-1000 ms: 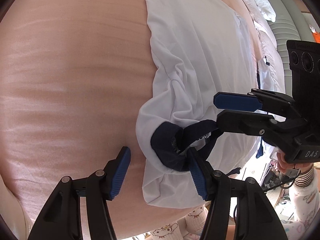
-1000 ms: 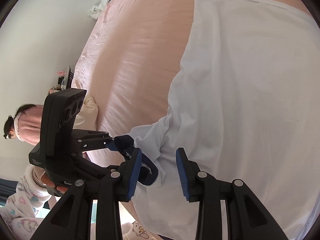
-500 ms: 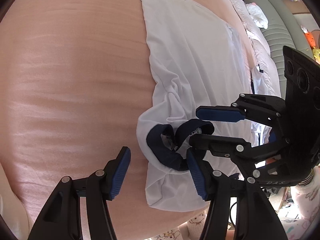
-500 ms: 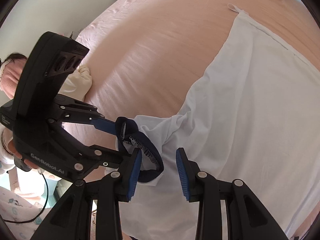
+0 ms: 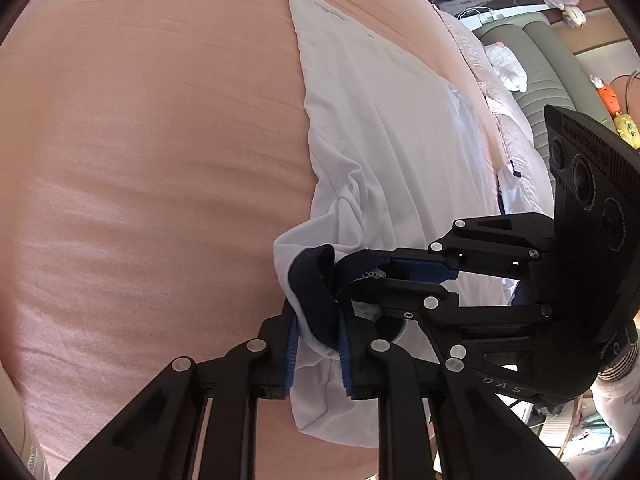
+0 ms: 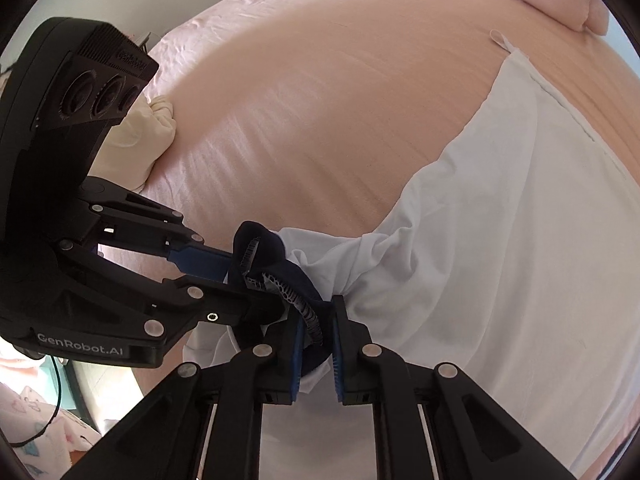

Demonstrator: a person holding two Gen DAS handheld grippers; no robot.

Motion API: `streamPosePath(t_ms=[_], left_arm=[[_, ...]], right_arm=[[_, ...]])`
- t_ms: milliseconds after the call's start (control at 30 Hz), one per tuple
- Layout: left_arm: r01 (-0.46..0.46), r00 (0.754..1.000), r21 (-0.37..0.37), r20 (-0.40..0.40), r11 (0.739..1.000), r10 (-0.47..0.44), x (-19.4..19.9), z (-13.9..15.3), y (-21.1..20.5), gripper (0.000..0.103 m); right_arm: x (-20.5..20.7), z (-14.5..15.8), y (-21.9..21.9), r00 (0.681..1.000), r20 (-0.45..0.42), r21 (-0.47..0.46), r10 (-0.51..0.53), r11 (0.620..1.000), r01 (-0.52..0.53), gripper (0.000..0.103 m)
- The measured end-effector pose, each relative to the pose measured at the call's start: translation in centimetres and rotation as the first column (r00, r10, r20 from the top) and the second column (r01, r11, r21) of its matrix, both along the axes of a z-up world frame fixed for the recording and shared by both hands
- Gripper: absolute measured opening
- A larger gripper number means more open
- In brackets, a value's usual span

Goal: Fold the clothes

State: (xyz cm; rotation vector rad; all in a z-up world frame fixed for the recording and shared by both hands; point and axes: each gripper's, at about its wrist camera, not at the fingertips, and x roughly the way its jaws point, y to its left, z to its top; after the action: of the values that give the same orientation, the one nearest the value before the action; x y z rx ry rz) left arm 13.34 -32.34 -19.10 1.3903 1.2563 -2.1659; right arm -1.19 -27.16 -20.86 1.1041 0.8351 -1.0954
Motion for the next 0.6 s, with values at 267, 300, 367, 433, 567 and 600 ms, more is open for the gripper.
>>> streamPosePath(t_ms=[267,300,367,433,567,600], left_arm=[[-0.011,0.995,0.021,-0.098,1.000,0.013,-0.7,2.6,-0.7,0.011],[-0.008,0.994,0.011,-0.107,1.000,0.009,-0.7,3.2,-0.8,0.011],[0.008,0.992,-0.009,-0.128,1.000,-0.009,-1.8,4.0,-0.8,0.010],[0.017,0.991,-0.048,-0.129,0.999,-0.023,-2.3,4.9,-0.9,0.011],[0.004,0.989,-0.046,-0.146,0.999,-0.011,-0.5,5.9,-2.3,0.011],[-0.008,0.988,-0.029,-0.151,1.000,0.003,-0.6,5.9,-2.8,0.011]], right_arm=[[-2.8,0.4,-0.1,0.963,0.232,0.044,-0.134,0.991,0.128,0.010],[-3.1,0.5,-0.1,0.953,0.263,0.049,-0.151,0.989,0.143,0.010],[-3.6,0.8,-0.2,0.927,0.329,0.064,-0.183,0.983,0.171,0.010],[-3.8,1.3,-0.4,0.908,0.367,0.068,-0.204,0.979,0.192,0.010],[-3.8,2.5,-1.4,0.895,0.389,0.059,-0.216,0.976,0.210,0.010],[-3.9,2.7,-1.5,0.892,0.395,0.060,-0.218,0.975,0.212,0.010]])
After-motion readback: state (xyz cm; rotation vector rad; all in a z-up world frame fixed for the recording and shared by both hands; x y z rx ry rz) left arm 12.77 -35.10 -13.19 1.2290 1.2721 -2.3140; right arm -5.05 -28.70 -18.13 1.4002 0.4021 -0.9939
